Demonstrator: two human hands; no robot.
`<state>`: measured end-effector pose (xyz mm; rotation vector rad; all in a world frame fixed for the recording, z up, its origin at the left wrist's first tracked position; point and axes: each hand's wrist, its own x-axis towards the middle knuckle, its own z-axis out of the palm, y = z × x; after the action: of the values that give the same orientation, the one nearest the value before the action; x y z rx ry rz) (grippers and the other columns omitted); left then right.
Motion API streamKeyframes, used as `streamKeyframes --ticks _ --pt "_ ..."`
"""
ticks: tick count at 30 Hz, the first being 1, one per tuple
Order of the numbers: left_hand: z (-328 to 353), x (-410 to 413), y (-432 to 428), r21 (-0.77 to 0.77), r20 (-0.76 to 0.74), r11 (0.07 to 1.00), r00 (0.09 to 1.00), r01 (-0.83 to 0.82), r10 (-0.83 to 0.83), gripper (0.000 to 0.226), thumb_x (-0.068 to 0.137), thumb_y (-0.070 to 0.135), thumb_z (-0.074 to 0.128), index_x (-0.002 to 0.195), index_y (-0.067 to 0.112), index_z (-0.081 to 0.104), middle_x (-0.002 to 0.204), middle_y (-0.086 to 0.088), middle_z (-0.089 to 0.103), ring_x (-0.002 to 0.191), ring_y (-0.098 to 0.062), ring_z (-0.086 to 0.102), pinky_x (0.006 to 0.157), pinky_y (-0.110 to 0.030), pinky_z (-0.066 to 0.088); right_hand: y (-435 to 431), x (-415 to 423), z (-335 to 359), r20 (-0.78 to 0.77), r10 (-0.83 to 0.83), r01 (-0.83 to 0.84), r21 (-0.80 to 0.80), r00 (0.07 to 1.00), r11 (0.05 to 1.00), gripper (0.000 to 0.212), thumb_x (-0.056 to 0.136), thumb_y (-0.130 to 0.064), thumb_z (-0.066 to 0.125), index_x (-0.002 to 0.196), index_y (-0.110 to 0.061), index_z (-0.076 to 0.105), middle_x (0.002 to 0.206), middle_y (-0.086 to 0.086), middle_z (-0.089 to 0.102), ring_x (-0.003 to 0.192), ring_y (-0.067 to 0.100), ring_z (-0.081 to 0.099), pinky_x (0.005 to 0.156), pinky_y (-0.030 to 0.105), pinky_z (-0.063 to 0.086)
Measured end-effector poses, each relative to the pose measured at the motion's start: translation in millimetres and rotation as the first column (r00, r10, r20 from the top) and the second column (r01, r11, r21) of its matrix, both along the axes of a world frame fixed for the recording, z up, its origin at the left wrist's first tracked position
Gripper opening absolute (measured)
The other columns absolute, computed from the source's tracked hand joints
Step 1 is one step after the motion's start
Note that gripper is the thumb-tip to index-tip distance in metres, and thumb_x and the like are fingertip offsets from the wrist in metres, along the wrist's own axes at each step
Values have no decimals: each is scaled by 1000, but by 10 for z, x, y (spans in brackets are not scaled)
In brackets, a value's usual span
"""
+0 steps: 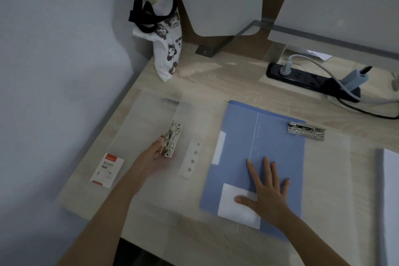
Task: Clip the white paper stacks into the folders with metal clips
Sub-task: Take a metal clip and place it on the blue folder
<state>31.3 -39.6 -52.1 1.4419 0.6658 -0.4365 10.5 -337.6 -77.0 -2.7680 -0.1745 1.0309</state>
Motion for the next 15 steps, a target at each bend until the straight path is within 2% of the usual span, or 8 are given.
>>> streamKeyframes --ticks 1,3,5,7,10,12,14,15 --pt "5 53 -10 18 -3 1000 1000 -4 4 33 94 48 35 121 36 48 113 16 60 99 0 55 85 -23 40 -2 -4 -2 3 -5 5 5 1000 1000 122 21 -95 -18 128 -39 -37 132 -2 -49 127 20 -39 110 60 -9" --pt "26 171 -38 56 -25 998 1000 -18 19 39 89 55 38 112 32 57 117 5 63 104 -11 58 91 -31 43 1 -13 -6 9 -22 22 31 1000 999 114 23 -96 -16 122 -46 -44 133 -2 -48 127 20 -39 110 59 -10" --pt "63 306 -79 65 -35 997 998 -46 48 40 88 57 39 93 26 63 101 0 67 90 -13 62 76 -27 47 -7 -28 -17 22 -30 29 43 999 999 104 25 -96 -16 112 -51 -50 133 -3 -48 127 21 -40 110 59 -11" --pt "99 455 -117 117 -40 992 998 -36 40 44 87 60 38 81 24 61 84 0 63 75 -13 59 66 -26 45 -15 -37 -34 35 -30 28 47 999 998 100 27 -96 -15 109 -52 -52 132 -3 -50 127 21 -40 110 58 -11" --pt "97 678 -141 252 -93 968 995 2 22 51 80 70 41 71 22 56 71 -2 57 62 -17 54 61 -26 42 -19 -38 -79 59 -22 20 42 998 999 100 28 -95 -16 109 -51 -53 130 -2 -52 127 22 -40 110 57 -12" --pt "71 813 -164 336 -105 942 994 4 34 55 79 71 42 62 19 51 66 -5 53 58 -21 50 62 -28 40 -26 -37 -111 78 -32 28 56 996 998 99 30 -96 -15 110 -51 -52 131 -1 -50 128 22 -41 109 56 -13" --pt "36 927 -200 442 -108 895 994 58 -11 59 82 68 41 57 15 46 65 -10 50 61 -24 48 69 -31 37 -41 -56 -173 130 -56 48 67 990 997 98 39 -97 -9 119 -53 -45 141 4 -39 133 23 -36 107 56 -10" --pt "17 962 -211 502 -111 859 992 102 -53 60 85 64 39 55 12 45 67 -13 50 65 -25 49 71 -32 35 -38 -73 -190 170 -55 47 55 984 997 97 48 -96 -3 129 -51 -34 150 10 -24 138 25 -25 106 60 -2"
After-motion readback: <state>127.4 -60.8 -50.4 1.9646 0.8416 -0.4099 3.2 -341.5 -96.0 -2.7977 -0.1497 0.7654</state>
